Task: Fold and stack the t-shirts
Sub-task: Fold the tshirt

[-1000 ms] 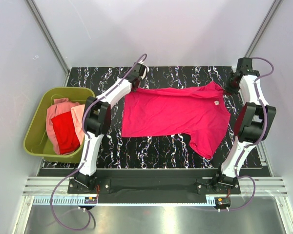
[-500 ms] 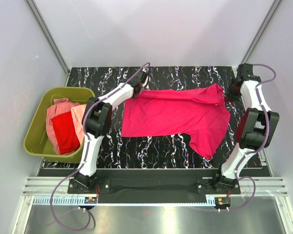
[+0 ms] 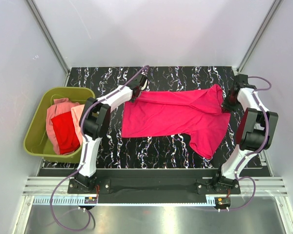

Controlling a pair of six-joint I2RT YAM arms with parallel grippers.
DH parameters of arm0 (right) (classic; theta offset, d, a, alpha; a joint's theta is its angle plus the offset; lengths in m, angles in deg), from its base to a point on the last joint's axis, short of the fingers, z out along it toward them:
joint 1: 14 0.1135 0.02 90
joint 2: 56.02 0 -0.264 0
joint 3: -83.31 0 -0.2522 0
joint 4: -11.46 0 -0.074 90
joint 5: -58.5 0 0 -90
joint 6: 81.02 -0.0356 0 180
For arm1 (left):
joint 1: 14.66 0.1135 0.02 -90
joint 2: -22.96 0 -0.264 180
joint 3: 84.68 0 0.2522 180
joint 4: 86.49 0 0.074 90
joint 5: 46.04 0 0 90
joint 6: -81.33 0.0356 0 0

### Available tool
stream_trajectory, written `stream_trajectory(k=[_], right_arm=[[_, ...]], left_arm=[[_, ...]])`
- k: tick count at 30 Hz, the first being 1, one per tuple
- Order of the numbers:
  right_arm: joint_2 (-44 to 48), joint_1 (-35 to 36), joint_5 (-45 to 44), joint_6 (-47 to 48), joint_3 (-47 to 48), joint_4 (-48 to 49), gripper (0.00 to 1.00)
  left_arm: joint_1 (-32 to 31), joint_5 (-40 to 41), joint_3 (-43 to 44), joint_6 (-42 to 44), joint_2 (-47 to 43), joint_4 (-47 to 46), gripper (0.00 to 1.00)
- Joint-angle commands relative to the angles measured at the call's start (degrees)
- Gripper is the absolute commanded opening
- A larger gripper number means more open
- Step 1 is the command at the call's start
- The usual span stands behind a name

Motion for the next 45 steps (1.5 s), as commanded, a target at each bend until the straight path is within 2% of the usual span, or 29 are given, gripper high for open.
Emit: stream_trajectory(k=[1,7,17,25,27,28,29,30,31,32,36,37,41,45], right_arm=[[3.0,-0.5,-2.1,-0.9,0.0,1.5,0.00],[5.5,-0.5,-1.3,-1.8,1.1,-0.1,0.00],[10.0,-0.5,0.5,-4.5,-6.4,1.5,0.00],[7.2,-0.5,-2.6,-6.6,-10.8,4.3,0.00],[6.1,-0.5,-2.9,-6.7,-10.8,4.4,0.00],[6.0,-0.5,-2.8,-6.7,-10.8,4.3,0.03],[6.1,-0.5,-2.6,-6.9,-10.8,4.3,0.06],[6.7,-0.5,-2.2,-6.9,-10.7,3.8,0.11],[7.1,-0.5,-1.7,-6.8,-10.2,3.2,0.21],[7.6,-0.5,-1.5,-6.6,-9.0,1.9,0.25],[9.2,-0.5,1.5,-3.0,-5.0,2.1,0.40],[8.6,-0.5,6.5,-1.9,-4.3,3.0,0.42],[2.7,-0.5,12.8,4.5,1.9,5.4,0.46],[-3.0,-0.8,15.6,9.5,6.6,9.3,0.48]], left_arm=[[-0.2,0.7,-1.0,-1.2,-3.6,-0.5,0.00],[-0.2,1.8,-0.7,-2.4,-4.2,0.7,0.00],[-0.3,-1.3,-1.6,-4.0,-3.3,3.6,0.00],[-0.4,-3.7,-4.0,-6.0,-3.8,5.0,0.00],[-0.4,-3.9,-4.4,-5.9,-4.0,6.0,0.07],[-0.4,-4.0,-4.7,-6.0,-4.1,6.1,0.11],[-0.4,-4.0,-4.9,-6.5,-4.4,6.7,0.21],[-0.5,-4.2,-4.6,-7.1,-5.2,7.3,0.30],[-0.5,-4.4,-4.3,-7.6,-5.5,7.9,0.37],[-0.4,-4.5,-4.1,-8.3,-6.2,8.3,0.42],[-0.4,-7.0,2.2,-13.9,-6.1,11.2,0.46],[-0.4,-7.5,3.1,-14.8,-5.7,11.2,0.47],[0.7,-8.6,10.5,-20.3,-1.7,13.9,0.50],[4.3,-20.4,18.2,-25.1,2.7,13.9,0.51]])
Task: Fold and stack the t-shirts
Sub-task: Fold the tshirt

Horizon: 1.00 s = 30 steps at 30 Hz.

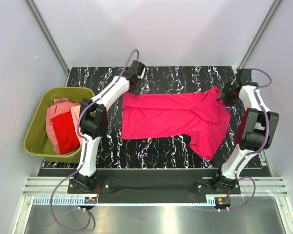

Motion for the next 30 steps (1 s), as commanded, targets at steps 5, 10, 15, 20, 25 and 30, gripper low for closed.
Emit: stream_trajectory(k=[5,10,15,20,25,30], right_arm=[[-13.5,-1.0,11.7,8.8,14.6,4.2,0.52],[-21.2,-1.2,12.3,11.7,22.9,2.1,0.55],[-27.9,-1.4,13.6,12.7,29.9,1.5,0.49],[-30.4,-1.5,13.0,12.2,31.6,2.3,0.24],[-28.0,-2.4,7.0,9.8,26.7,5.3,0.00],[-21.8,-3.9,7.4,4.8,19.3,11.5,0.00]], left_arm=[[7.3,-19.6,7.5,-10.2,6.3,-3.8,0.53],[8.5,-23.4,8.4,-10.6,8.9,-5.9,0.53],[9.0,-24.8,8.2,-11.5,10.6,-8.9,0.55],[10.1,-22.7,9.1,-13.1,13.5,-7.7,0.55],[11.3,-20.1,9.4,-15.7,14.9,-4.9,0.56],[12.0,-17.7,10.2,-17.2,16.0,-2.7,0.56]])
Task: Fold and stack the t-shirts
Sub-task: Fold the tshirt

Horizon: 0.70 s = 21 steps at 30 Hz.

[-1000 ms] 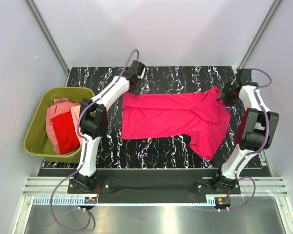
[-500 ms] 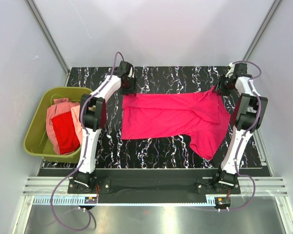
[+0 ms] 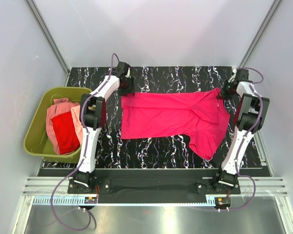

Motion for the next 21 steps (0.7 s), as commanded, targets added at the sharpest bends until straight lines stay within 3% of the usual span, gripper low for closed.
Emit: stream_trajectory(k=[1,9,21], right_arm=[[7.8,-1.5,-1.4,-3.8,-5.1,5.8,0.00],[12.9,-1.6,-1.9,-10.0,-12.8,10.6,0.00],[19.6,-4.0,1.8,-23.1,-31.3,31.8,0.00]], left_arm=[[0.8,3.2,1.8,-2.0,1.7,2.5,0.56],[0.8,3.9,0.1,-2.8,0.9,2.8,0.56],[0.9,5.2,-0.7,-3.4,0.0,3.1,0.57]])
